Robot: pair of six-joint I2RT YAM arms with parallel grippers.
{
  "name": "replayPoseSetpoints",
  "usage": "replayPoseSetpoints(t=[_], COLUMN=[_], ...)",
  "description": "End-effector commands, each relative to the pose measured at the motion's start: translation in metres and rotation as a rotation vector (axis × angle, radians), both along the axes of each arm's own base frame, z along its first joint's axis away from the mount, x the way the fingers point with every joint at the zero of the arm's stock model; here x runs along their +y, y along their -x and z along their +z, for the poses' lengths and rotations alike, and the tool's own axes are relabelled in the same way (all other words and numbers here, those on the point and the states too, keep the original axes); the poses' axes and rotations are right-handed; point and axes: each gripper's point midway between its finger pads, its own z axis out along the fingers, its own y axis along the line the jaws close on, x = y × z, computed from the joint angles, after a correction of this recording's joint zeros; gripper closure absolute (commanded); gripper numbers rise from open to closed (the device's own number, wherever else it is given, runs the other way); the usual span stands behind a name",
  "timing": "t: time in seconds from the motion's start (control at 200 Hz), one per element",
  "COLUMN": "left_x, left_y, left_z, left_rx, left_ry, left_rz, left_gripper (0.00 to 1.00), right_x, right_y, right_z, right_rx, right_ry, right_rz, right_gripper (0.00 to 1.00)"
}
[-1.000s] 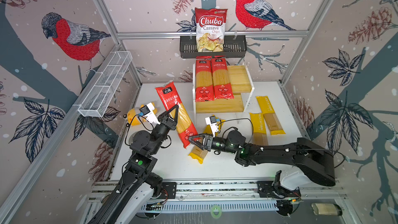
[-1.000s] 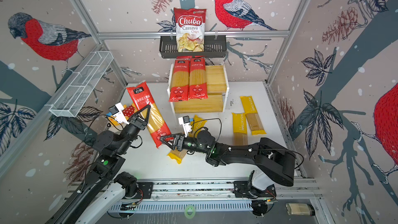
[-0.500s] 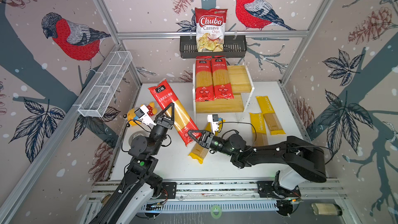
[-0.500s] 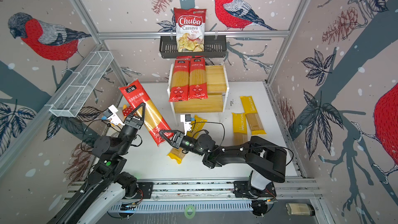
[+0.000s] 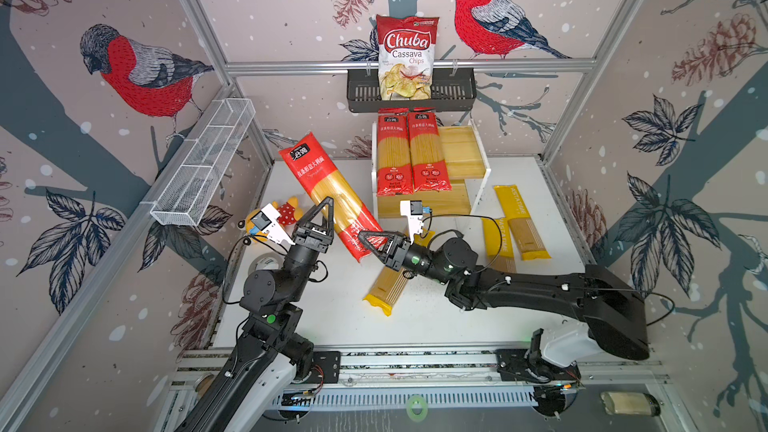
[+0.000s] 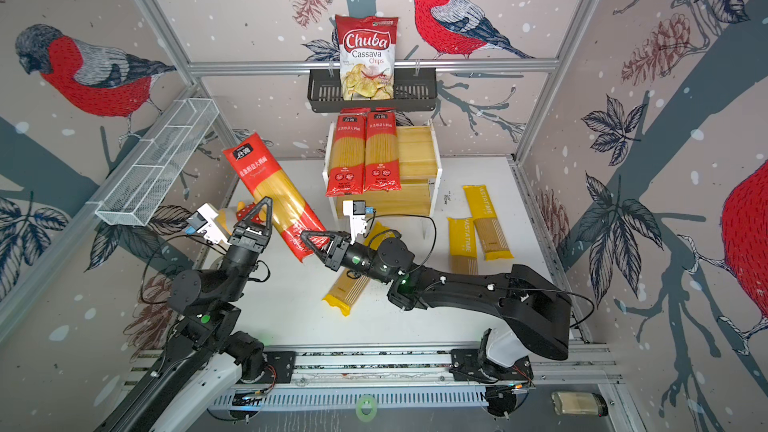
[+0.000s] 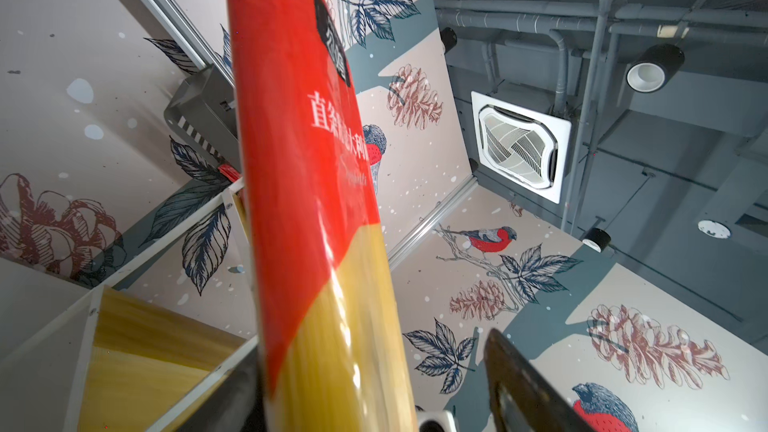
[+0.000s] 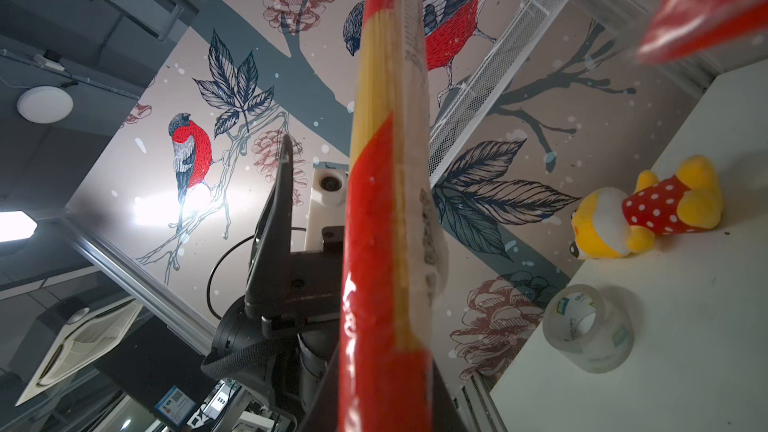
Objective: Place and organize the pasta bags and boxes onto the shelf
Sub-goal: 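Carry the bag onto the upper tier with the right gripper while the left releases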
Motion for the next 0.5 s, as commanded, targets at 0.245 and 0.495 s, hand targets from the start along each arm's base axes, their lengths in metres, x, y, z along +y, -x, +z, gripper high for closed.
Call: replayPoseSetpoints(t=[0.245,0.495], left_x=[-0.017,-0.026], left_y=[0.016,0.011], left_z=[-0.011,-0.045], left_rx=[-0.045,0.032], left_ry=[-0.073,-0.107], left_rz=[-0.103,-0.140], left_gripper=[0.24,0.25], right_x=[-0.080,-0.171], right_y=[-0.021,-0.079], right_z=[0.090,0.089], right_rx=[-0.083,0.036], right_ry=[-0.139,0.033], right_rz=[-0.196,-0.596], right_gripper=[0.99,1.00])
